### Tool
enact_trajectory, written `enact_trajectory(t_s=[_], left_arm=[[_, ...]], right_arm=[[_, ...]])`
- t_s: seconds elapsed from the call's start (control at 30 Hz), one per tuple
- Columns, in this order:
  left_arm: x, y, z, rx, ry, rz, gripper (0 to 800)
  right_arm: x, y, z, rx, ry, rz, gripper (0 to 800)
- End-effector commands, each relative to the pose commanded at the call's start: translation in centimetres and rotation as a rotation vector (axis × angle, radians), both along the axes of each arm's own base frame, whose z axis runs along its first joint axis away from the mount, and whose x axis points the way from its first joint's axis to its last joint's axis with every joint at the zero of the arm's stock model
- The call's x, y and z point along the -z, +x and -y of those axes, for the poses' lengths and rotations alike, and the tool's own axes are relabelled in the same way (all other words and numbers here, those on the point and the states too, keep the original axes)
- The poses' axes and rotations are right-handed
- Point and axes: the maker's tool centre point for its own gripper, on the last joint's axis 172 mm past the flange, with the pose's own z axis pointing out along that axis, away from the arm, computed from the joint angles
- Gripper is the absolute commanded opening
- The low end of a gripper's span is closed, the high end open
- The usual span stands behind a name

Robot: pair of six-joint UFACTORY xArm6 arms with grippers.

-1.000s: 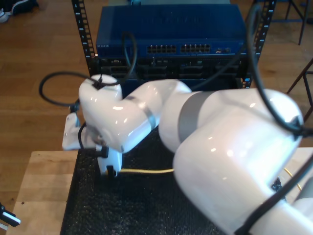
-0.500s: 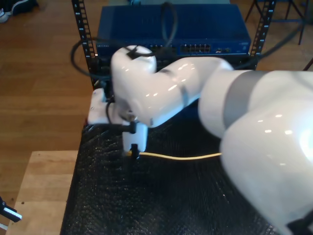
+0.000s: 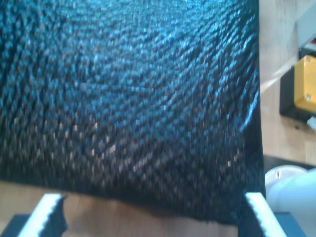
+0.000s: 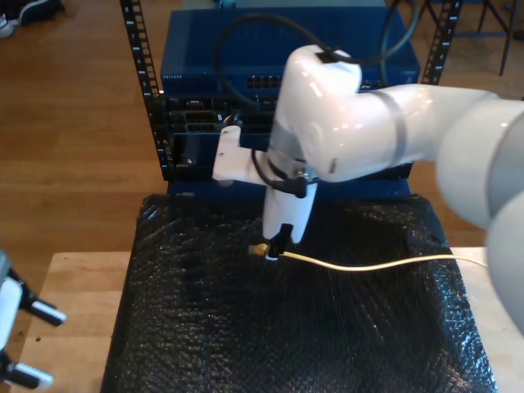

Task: Grab the cable and plug it in

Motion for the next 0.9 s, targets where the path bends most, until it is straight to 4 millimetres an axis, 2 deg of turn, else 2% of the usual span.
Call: enact_trajectory(t_s=[0.27, 0.43, 0.67, 0.9], left_arm=[[-1.2, 1.9, 4.2, 0.045, -0.026, -0.004, 800], [-2.5, 3.1, 7.4, 0.08, -0.051, 0.005, 800], [-3.6, 4.4, 11.9, 0.113, -0.113, 0.023, 800], [-3.9, 6.0, 14.5, 0.114, -0.135, 0.06, 800]], right_arm=[[-3.1, -1.0, 1.1, 0.008, 0.052, 0.028, 6], [-3.7, -2.1, 1.7, 0.003, 0.08, -0.018, 6], [-5.9, -3.0, 2.0, -0.005, 0.127, 0.007, 6], [-7.3, -3.1, 3.4, 0.015, 0.143, 0.04, 6]])
